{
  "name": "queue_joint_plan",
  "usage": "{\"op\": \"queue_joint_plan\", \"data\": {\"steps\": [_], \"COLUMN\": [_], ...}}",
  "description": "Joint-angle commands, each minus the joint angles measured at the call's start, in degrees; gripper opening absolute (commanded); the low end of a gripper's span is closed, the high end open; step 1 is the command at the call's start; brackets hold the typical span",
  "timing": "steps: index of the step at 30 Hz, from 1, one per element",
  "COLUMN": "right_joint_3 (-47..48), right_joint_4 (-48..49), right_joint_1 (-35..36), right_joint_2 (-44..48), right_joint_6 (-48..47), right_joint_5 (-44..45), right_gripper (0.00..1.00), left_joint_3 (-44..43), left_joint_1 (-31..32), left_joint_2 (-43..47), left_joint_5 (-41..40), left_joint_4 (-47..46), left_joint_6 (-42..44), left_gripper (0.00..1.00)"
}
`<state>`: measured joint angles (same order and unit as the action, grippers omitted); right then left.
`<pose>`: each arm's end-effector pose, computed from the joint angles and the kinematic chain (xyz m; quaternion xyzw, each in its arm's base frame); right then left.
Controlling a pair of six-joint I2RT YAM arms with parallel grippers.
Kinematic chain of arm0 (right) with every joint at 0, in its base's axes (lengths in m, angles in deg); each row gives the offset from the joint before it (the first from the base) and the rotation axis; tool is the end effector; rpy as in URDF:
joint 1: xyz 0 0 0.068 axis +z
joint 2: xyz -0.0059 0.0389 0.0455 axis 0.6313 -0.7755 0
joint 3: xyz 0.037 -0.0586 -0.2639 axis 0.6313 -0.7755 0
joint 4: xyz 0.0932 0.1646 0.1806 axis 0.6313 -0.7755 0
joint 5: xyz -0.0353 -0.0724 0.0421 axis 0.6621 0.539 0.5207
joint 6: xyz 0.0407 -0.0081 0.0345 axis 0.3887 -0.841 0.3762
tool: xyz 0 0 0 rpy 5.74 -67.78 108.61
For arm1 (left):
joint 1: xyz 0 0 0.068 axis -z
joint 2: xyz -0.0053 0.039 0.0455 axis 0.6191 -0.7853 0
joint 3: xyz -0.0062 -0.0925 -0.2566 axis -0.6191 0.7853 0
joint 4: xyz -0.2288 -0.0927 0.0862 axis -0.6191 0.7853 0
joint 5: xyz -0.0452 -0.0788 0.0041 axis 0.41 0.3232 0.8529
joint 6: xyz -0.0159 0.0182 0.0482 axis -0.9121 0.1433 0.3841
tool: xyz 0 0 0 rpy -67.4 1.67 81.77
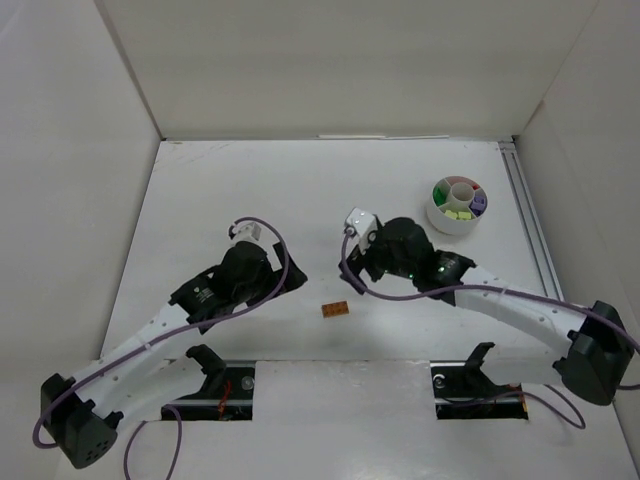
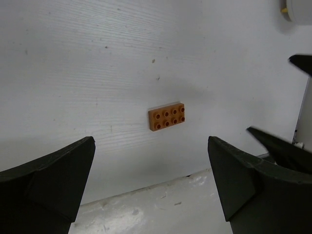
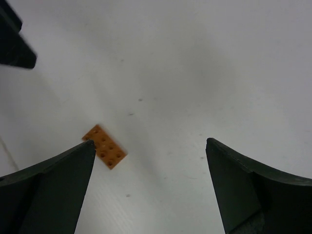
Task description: Sort the legos into containers by color
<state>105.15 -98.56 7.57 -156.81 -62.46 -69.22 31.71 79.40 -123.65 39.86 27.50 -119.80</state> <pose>0.1830 0.1992 0.2803 -0.4229 0.7492 0.2024 0.4679 0.1388 -0.1189 0.2661 -0.0833 0.8802 -0.3199 0.3406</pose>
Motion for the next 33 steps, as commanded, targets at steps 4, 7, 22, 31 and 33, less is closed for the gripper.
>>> {"op": "queue_joint_plan", "data": {"steps": [4,7,22,31,33], "right_joint_3": [0.8,3.3,4.0,3.9,3.9], "right_joint_4": [-0.1,-3.4,-2.4,-0.5,-0.5], "right_joint_1": [11.9,14.9,18.8,18.8,18.8], "right_joint_2": [-9.1,-15.8,-27.1,-30.5,-29.7], "right_joint_6": [4.3,4.3,7.3,6.2,6.7], "right_joint_5": [2.9,7.6,18.6,16.6,16.6], "right_gripper": [1.0,1.0,0.92,0.44,0.4], "left_joint_3": [-3.5,-4.1,-3.0,-3.0,-3.0], "left_joint_1": [0.1,0.1,0.1,0.1,0.1], "left_joint_2": [4.1,5.3,5.4,4.3,4.3], "left_joint_5": [-6.6,-6.6,-6.1,-6.7,-6.7], "left_joint_4": [7.9,8.5,8.5,8.5,8.5], "left_joint_6": [-2.9,-2.4,-1.9,-1.9,-1.9], "left_gripper": [1.0,1.0,1.0,1.0,1.0]}}
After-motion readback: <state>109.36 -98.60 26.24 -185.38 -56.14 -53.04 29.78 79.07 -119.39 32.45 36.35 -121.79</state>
